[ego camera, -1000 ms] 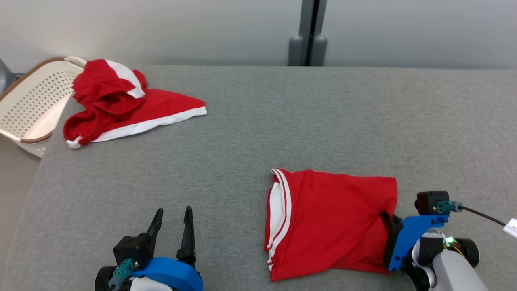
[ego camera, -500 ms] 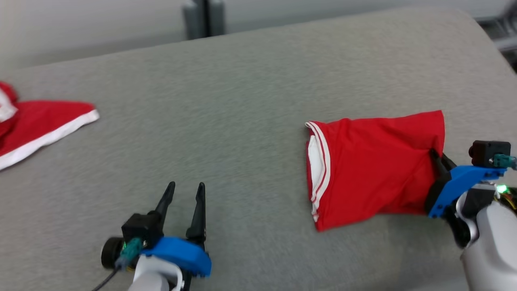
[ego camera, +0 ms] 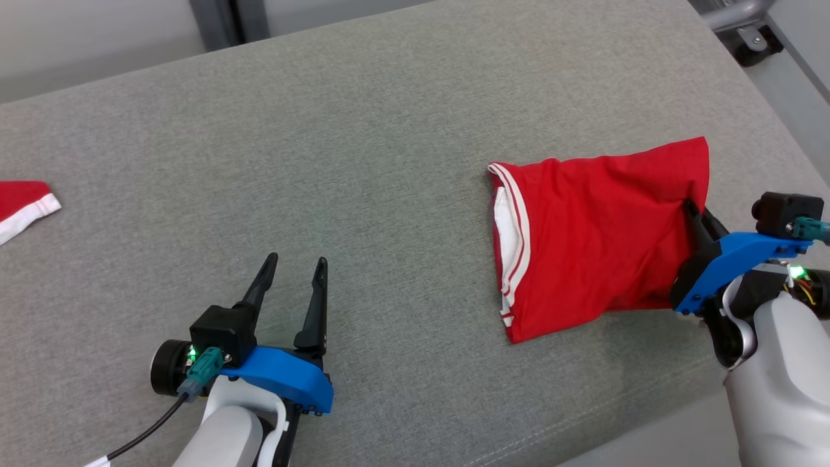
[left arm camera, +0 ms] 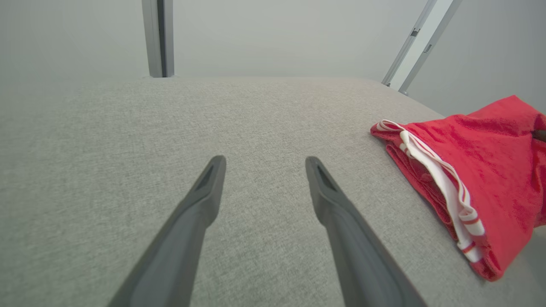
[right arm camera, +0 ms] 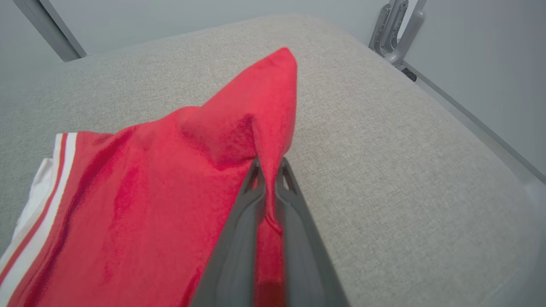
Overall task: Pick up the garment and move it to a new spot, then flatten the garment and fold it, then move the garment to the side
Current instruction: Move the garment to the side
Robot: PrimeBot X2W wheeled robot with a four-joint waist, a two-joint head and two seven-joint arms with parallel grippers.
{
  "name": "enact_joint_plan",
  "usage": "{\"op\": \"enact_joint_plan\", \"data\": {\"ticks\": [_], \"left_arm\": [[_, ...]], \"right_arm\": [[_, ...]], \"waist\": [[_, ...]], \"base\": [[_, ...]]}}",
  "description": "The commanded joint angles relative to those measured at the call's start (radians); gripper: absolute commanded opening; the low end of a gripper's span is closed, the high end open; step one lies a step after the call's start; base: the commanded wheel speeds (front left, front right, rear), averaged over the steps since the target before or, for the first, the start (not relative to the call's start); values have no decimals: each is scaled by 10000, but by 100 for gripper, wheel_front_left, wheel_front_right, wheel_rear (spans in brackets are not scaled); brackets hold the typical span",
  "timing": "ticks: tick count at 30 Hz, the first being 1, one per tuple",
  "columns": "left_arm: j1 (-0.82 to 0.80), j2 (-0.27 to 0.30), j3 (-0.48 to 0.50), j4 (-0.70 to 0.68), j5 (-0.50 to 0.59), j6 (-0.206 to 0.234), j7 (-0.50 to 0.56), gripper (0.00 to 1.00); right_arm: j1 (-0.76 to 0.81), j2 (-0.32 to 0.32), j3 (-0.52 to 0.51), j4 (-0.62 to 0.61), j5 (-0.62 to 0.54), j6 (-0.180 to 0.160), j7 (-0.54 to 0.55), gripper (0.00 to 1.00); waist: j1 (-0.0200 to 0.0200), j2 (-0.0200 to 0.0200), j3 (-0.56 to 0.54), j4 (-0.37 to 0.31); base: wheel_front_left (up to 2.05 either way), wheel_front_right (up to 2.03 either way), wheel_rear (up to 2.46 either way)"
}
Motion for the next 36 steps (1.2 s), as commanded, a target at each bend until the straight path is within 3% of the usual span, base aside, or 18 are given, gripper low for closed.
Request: {"op": "enact_joint_plan", "data": {"ticks": [1, 7, 23, 32, 33, 35, 36], "left_arm": [[-138, 60, 28, -47, -3, 64, -8, 100], [-92, 125, 150, -210, -114, 165, -65, 100], [-244, 207, 217, -498, -224, 256, -196, 100], [-190, 292, 233, -577, -271, 322, -210, 100], [-196, 296, 222, -579, -275, 329, -201, 100], [-213, 307, 202, -584, -283, 325, -176, 100], [-220, 309, 188, -585, -284, 329, -164, 100]], "right_arm": [[-270, -34, -30, 59, -21, 2, -97, 0], [-901, -430, 19, 317, -270, 2, -58, 0], [-2886, -2857, -1270, 1226, -1896, 0, 14, 0], [-2843, -2779, -1998, 1306, -2722, 0, -252, 0], [-2842, -2706, -2059, 1314, -2801, 2, -305, 10], [-2824, -2625, -2138, 1366, -3004, 2, -405, 78], [-2849, -2551, -2205, 1392, -3079, 2, -468, 100]], "waist": [[-1, -2, 32, 115], [-1, -2, 70, 581], [-1, -2, 421, 1752], [-1, -2, 574, 1889], [-1, -2, 582, 1883], [-1, -2, 599, 1866], [-1, -2, 604, 1854]], "base": [[0, 0, 0], [0, 0, 0], [0, 0, 0], [0, 0, 0], [0, 0, 0], [0, 0, 0], [0, 0, 0]]}}
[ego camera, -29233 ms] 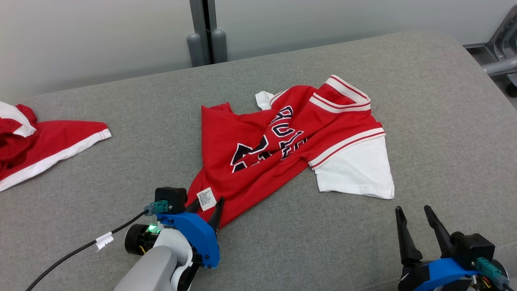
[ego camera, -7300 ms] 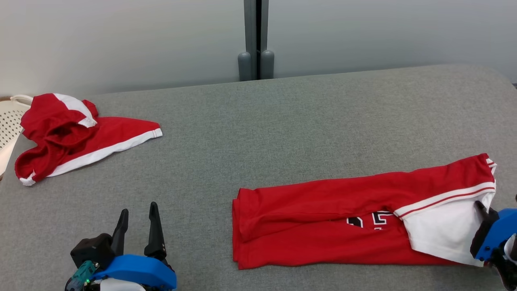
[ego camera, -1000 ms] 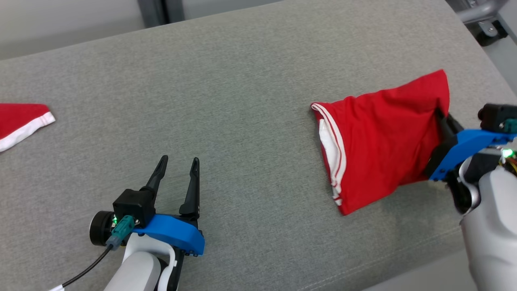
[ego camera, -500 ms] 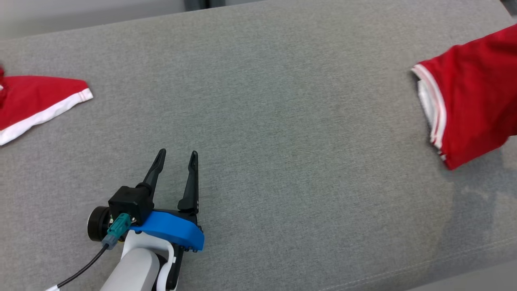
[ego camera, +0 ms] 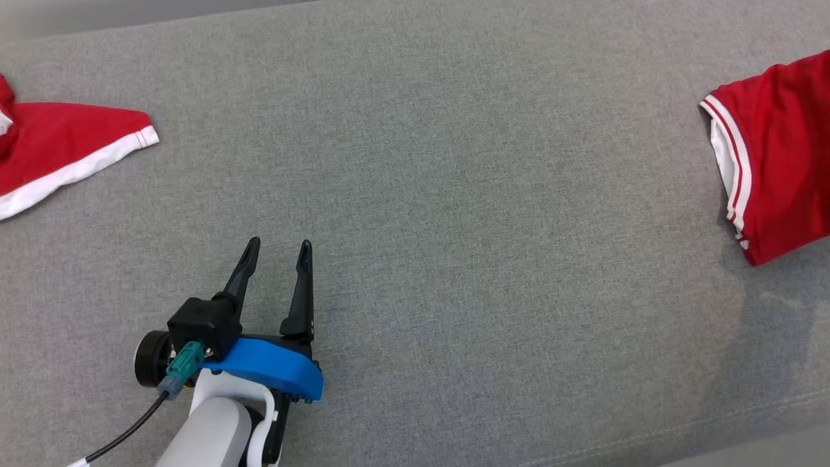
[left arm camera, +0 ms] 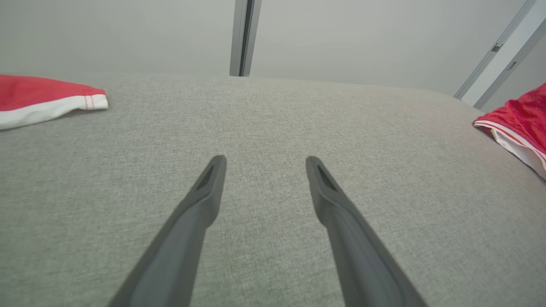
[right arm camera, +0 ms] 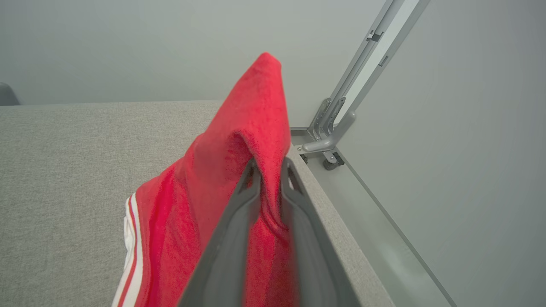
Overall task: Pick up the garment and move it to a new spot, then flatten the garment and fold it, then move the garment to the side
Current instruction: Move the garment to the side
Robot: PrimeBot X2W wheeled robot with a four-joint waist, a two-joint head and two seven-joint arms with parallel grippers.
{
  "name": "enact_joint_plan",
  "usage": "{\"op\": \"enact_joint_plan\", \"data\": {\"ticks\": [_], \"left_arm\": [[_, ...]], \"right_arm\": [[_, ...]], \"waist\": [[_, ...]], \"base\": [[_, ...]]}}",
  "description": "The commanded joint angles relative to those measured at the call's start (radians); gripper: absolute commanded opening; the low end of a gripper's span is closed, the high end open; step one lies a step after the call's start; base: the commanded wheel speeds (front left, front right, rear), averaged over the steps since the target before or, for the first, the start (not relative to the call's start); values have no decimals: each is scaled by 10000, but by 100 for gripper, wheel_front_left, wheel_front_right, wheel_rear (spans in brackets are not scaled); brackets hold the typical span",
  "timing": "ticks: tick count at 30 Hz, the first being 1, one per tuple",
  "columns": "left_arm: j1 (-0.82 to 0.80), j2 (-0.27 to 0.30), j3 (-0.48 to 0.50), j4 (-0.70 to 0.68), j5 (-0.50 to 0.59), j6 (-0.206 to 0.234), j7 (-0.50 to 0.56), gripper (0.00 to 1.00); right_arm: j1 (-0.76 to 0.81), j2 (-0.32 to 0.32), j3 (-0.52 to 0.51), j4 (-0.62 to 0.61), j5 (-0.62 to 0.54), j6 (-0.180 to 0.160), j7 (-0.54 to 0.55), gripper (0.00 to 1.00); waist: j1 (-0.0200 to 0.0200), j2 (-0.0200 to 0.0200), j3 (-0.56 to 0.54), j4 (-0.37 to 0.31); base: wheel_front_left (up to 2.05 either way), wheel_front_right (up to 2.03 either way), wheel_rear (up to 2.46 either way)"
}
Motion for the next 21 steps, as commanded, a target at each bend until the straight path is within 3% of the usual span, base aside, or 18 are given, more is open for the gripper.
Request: {"op": "enact_joint_plan", "data": {"ticks": [1, 11, 21], "left_arm": [[-157, 56, 3, -42, -31, 26, -13, 100], [-133, 67, -90, 50, -86, 48, -5, 100], [88, -225, 56, 462, -381, -67, -286, 100]], "right_arm": [[-51, 135, -100, 66, -175, 2, -158, 100], [41, 472, -130, 485, -781, 2, -665, 100], [589, 1070, 1072, 580, -584, 2, -1568, 100]], "waist": [[-1, 0, 3, -23], [-1, 0, -187, -34], [-1, 0, -1163, 231]], "base": [[0, 0, 0], [0, 0, 0], [0, 0, 0]]}}
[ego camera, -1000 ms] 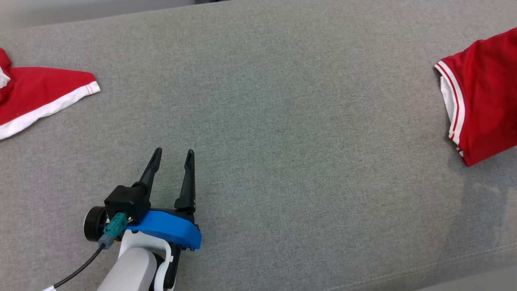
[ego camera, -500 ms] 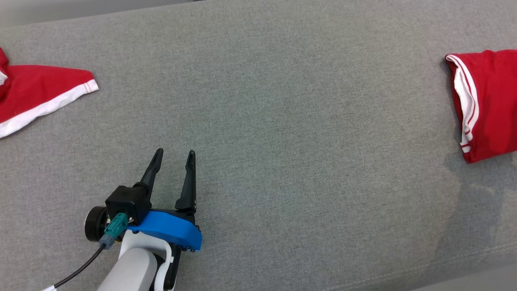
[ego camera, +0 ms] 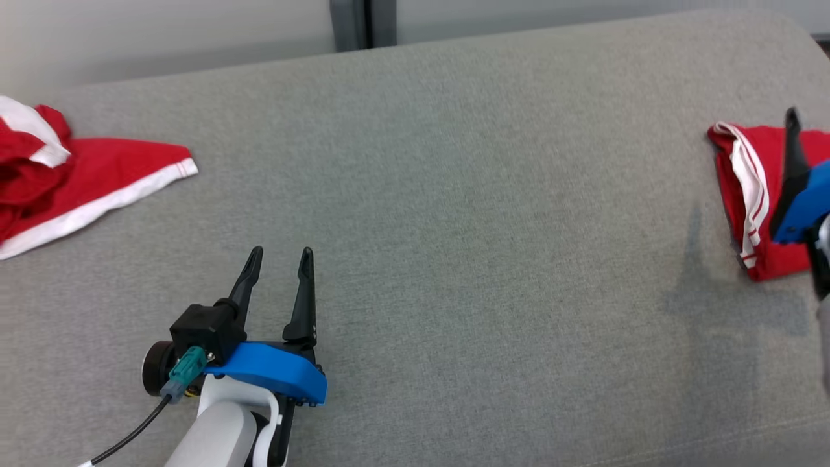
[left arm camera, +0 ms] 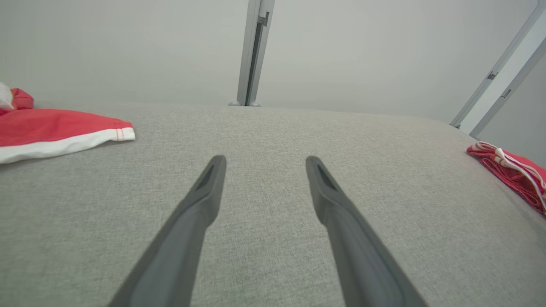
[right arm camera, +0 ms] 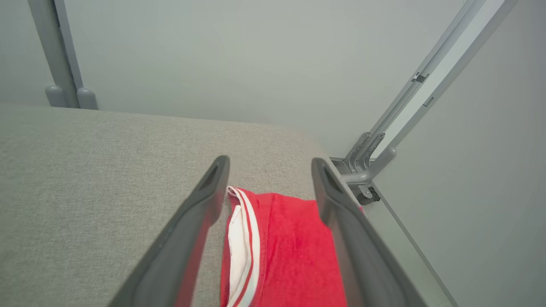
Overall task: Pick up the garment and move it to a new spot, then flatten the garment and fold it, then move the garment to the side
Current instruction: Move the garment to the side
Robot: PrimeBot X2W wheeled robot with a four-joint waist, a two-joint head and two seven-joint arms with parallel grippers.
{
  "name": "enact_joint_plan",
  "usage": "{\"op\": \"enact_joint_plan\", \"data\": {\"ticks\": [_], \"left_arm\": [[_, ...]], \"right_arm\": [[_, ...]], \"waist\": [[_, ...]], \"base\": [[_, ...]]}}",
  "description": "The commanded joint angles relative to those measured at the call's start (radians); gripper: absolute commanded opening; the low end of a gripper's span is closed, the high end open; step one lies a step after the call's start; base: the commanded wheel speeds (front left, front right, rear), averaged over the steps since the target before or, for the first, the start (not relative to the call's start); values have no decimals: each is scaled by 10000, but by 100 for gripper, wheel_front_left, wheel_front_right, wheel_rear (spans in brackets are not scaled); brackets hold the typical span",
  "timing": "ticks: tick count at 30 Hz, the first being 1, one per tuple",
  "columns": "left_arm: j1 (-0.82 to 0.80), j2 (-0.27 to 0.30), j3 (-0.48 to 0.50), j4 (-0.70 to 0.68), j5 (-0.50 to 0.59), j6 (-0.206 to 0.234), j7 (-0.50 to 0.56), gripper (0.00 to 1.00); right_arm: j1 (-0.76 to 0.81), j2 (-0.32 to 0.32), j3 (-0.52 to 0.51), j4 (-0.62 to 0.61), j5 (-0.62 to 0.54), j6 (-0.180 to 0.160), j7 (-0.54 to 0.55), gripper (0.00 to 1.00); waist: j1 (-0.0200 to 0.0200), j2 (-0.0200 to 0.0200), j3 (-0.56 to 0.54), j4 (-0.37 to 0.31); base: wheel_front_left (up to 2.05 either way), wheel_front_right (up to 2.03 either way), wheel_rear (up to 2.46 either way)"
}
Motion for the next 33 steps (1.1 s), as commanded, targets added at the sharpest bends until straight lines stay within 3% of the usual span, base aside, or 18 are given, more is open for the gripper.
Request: {"op": "enact_joint_plan", "data": {"ticks": [1, 8, 17, 26, 33], "left_arm": [[124, -80, 104, 161, -84, -29, -113, 100], [485, -219, 327, 632, -147, 43, -254, 100], [1550, -163, 853, 798, 37, 348, -324, 100], [2551, -85, 1084, 587, 340, 308, -321, 100], [2805, -216, 1284, 496, 330, 267, -322, 100]], "right_arm": [[373, 256, 233, -57, 132, 2, -255, 100], [1434, 1105, 1013, -437, 718, 2, -836, 100], [3848, 2228, 1742, -1955, 1792, 2, -1170, 100], [6553, 2584, 1745, -4498, 1759, 2, -1137, 100], [7751, 2592, 2139, -5927, 2780, 2, -666, 100]], "waist": [[1, 0, -315, 73], [1, 0, -1280, 540], [1, 0, -2296, 1153], [1, 0, -2791, 1478], [1, 0, -2939, 1451]], "base": [[0, 0, 0], [0, 0, 0], [0, 0, 0], [0, 0, 0], [0, 0, 0]]}}
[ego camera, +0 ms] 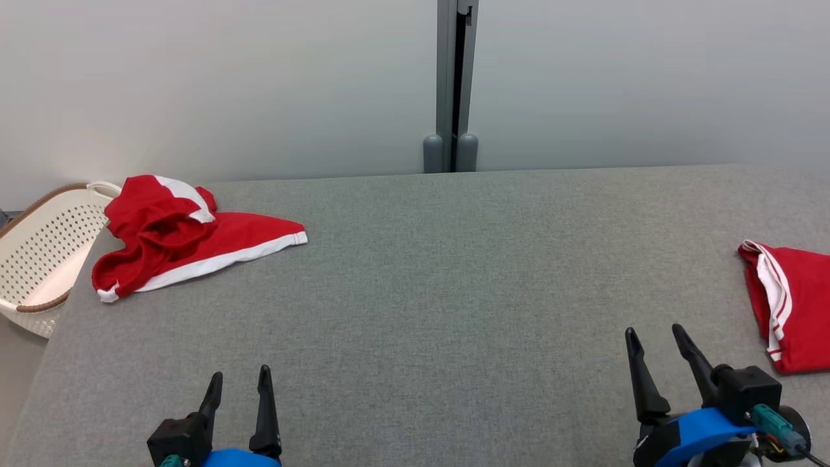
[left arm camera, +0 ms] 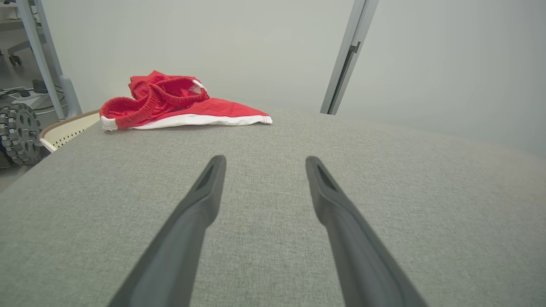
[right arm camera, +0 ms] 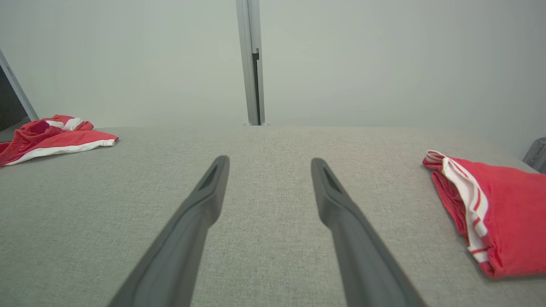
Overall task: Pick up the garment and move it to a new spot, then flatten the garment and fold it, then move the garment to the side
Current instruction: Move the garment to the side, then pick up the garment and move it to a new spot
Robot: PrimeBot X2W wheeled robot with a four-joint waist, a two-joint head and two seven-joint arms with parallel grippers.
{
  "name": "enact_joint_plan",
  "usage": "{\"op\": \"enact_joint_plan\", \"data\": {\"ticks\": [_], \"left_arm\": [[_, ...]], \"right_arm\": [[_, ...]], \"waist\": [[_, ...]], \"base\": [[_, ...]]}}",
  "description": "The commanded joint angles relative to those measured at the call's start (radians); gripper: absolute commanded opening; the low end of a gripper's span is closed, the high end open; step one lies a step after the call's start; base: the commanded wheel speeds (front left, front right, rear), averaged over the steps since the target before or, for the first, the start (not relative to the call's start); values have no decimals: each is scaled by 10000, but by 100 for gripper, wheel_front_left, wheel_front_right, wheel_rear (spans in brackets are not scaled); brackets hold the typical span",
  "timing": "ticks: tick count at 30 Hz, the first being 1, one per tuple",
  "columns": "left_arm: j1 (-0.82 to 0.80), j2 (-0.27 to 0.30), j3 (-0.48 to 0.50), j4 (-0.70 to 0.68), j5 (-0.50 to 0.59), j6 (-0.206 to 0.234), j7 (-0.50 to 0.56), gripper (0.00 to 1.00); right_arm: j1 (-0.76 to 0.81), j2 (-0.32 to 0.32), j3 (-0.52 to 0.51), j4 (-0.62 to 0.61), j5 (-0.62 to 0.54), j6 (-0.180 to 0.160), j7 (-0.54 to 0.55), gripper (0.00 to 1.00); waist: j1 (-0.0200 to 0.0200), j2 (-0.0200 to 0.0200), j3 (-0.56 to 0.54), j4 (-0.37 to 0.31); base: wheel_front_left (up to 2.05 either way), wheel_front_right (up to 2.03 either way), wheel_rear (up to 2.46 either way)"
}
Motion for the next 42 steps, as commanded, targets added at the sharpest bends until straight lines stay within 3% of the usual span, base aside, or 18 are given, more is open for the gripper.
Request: {"op": "enact_joint_plan", "data": {"ticks": [1, 20, 26, 37, 42], "left_arm": [[107, -11, 39, -56, 65, -44, -48, 100], [-200, -174, 155, -5, 290, -265, -49, 100], [-323, -146, 143, 25, 406, -300, -50, 100], [-465, 98, 85, 122, 538, -272, -22, 100], [-373, 189, 160, 72, 469, -221, -15, 100]], "right_arm": [[246, 4, 67, -147, 96, 2, 69, 100], [657, 8, 117, -719, 324, 2, 518, 100], [687, 9, 158, -809, 466, 2, 526, 100], [604, 1, 282, -598, 758, 2, 388, 100], [551, 1, 438, -510, 837, 2, 367, 100]], "waist": [[1, 2, -12, -13], [1, 2, 40, 347], [1, 2, 88, 1351], [1, 2, 87, 3890], [1, 2, 99, 4623]], "base": [[0, 0, 0], [0, 0, 0], [0, 0, 0], [0, 0, 0], [0, 0, 0]]}}
